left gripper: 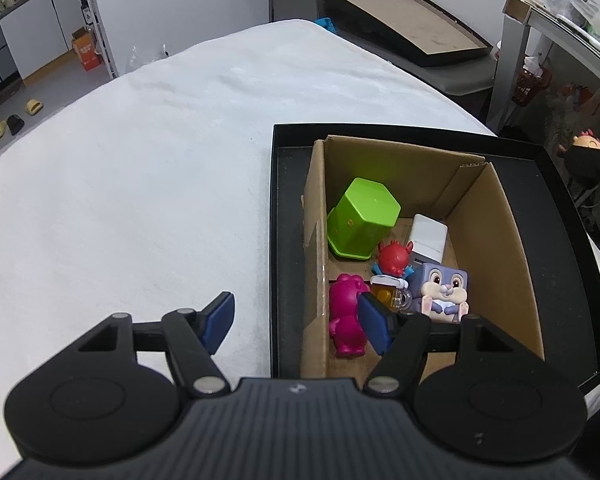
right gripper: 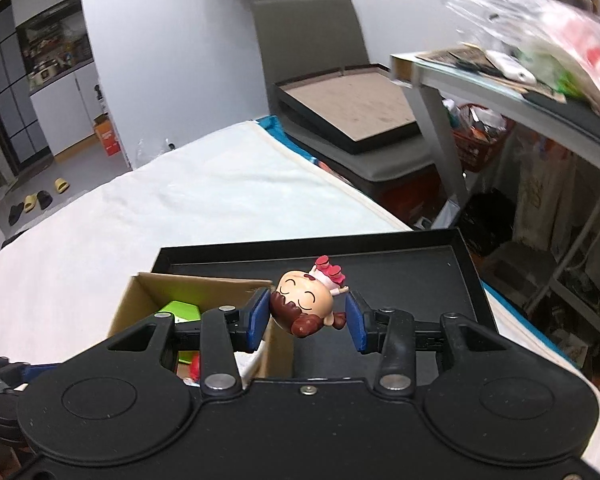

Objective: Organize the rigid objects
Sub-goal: 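Carry the doll head figure into the cardboard box and release it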

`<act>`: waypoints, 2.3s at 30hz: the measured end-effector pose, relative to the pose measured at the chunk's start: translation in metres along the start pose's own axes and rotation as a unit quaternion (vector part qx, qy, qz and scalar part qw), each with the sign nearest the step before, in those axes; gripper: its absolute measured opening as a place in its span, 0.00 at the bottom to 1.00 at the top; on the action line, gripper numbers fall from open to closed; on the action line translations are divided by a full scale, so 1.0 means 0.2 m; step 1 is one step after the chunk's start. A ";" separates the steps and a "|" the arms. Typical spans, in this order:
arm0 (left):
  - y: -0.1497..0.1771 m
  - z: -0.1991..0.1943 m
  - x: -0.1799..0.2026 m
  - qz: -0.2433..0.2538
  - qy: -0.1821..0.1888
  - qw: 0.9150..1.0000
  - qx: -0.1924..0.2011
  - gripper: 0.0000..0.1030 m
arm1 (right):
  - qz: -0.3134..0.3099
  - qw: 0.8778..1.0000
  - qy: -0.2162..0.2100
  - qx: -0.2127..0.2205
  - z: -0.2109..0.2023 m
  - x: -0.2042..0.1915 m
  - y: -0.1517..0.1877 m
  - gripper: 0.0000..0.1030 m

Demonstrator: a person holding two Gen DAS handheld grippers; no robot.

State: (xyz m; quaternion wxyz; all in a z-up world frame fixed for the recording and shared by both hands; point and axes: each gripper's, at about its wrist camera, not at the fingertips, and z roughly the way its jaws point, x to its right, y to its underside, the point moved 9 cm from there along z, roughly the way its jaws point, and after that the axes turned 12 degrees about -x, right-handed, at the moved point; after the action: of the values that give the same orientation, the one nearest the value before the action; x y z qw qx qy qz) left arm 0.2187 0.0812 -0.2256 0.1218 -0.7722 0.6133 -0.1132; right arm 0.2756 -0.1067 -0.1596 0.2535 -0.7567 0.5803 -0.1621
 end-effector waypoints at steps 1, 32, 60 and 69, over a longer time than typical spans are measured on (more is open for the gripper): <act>0.00 0.00 0.00 0.000 0.003 1.000 0.000 0.64 | -0.004 1.000 0.000 0.000 0.00 -0.02 0.00 0.39; 0.03 0.08 0.04 0.020 0.066 0.997 -0.035 0.17 | -0.096 0.992 -0.045 -0.069 0.08 -0.39 0.14 0.40; 0.03 0.00 -0.02 -0.010 0.055 0.998 -0.017 0.24 | -0.125 0.967 -0.067 -0.210 0.30 -0.45 0.42 0.39; 0.04 0.00 -0.01 -0.008 0.040 0.999 -0.018 0.26 | -0.133 0.969 -0.057 -0.202 0.32 -0.45 0.41 0.37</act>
State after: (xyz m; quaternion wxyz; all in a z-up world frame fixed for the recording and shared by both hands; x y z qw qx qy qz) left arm 0.2114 0.0820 -0.2273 0.0824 -0.7740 0.6135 -0.1337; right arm 0.2210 -0.0236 -0.2543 0.1038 -0.8708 0.4797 -0.0301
